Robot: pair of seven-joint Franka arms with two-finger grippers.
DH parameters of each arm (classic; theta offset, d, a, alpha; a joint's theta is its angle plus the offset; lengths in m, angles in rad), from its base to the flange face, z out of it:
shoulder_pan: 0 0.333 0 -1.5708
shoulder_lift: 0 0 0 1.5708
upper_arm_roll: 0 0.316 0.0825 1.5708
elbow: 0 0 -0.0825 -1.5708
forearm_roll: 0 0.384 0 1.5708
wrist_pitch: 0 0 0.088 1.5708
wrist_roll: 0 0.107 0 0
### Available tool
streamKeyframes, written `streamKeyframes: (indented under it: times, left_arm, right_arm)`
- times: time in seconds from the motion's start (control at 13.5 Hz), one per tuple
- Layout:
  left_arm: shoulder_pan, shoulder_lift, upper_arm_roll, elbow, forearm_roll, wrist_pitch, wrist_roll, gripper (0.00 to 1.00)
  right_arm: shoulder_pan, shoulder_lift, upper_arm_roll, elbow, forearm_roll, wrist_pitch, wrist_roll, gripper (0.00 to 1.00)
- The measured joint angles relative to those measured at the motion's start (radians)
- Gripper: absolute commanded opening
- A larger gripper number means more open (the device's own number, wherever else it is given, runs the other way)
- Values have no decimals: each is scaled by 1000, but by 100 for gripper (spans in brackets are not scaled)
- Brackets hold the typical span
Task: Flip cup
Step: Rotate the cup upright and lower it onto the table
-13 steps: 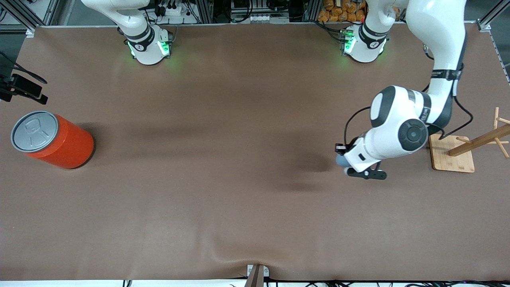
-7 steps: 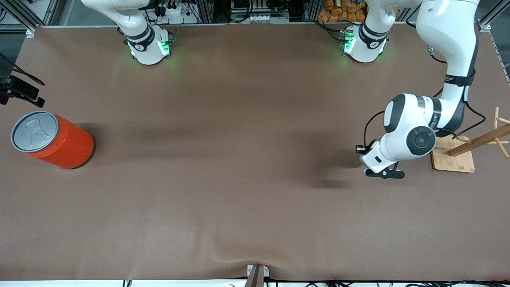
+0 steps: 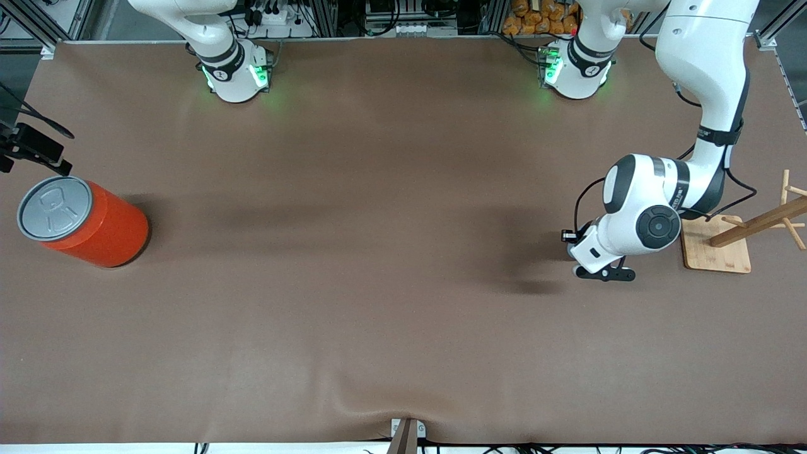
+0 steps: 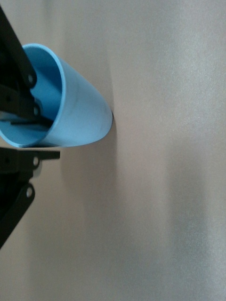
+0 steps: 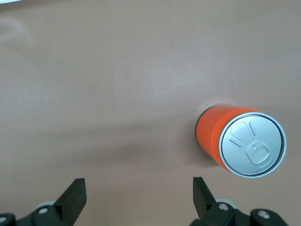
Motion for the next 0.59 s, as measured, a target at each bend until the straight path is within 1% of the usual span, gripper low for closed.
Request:
streamKeyframes:
  times: [0.37, 0.59]
  left_arm:
    - [-2, -3, -1, 11, 0, -14, 0, 100]
    - [-3, -13, -3, 67, 0, -77, 0, 100]
  right_arm:
    - [0, 0, -5, 0, 0, 5, 1, 100]
    - [1, 0, -3, 0, 1, 12, 1, 100]
